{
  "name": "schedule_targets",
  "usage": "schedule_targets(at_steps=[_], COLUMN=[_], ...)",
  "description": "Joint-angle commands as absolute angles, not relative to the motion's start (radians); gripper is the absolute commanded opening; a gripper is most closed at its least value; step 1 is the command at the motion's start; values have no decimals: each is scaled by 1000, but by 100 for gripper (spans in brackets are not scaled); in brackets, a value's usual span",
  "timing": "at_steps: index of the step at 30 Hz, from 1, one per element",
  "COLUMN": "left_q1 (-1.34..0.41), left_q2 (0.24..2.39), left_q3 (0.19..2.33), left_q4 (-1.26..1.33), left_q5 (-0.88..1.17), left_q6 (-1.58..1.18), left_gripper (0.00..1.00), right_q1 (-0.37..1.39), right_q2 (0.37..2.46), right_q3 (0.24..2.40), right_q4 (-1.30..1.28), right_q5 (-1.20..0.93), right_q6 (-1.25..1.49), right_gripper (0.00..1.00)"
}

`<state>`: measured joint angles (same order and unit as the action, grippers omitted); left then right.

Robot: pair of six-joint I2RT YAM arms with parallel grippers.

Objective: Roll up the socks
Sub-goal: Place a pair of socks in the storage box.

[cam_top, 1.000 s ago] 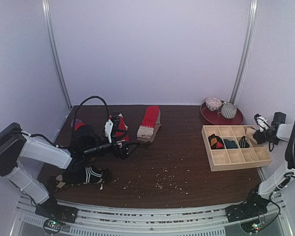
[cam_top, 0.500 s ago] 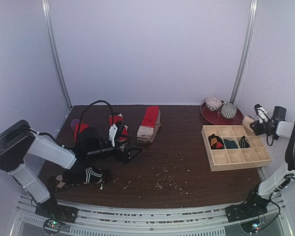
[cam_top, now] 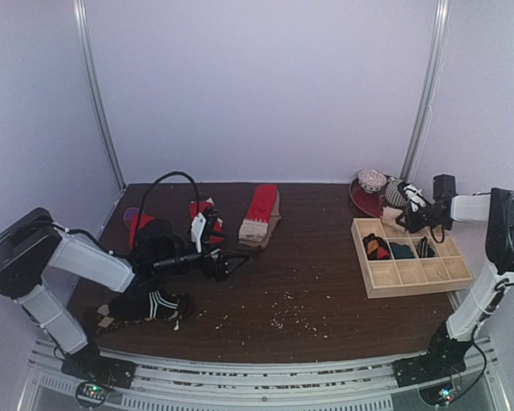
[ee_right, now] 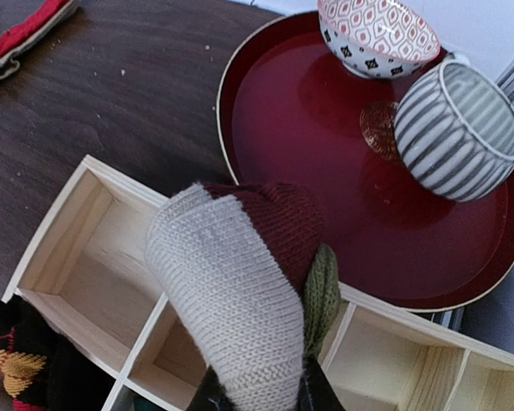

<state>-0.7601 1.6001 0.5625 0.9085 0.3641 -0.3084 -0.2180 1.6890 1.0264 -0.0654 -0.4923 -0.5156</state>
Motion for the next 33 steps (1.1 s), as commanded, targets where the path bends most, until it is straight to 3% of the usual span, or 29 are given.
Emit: schedule_targets(at_steps=[1,9,22,33], left_q1=[-755,-755,-755,-755], left_q2=[1604,1603,1629,1604], left_q3=[589,584,605,609], left_q4=[924,922,904,868], left_q5=[384,390,393,396], left_q6=[-309,-305,-287,-267], left_gripper=[94,94,93,93], right_q1=[-174,-176,-175,-155], right_q2=[1713,1717,1873,1941], right_q3=[1085,1031,1079,1063], right_q4=[-156,-136,-181,-305], right_q5=[-378,-243,-248,-38], right_q6=[-542,-526,-499,-486], right_gripper=[0,0,0,0])
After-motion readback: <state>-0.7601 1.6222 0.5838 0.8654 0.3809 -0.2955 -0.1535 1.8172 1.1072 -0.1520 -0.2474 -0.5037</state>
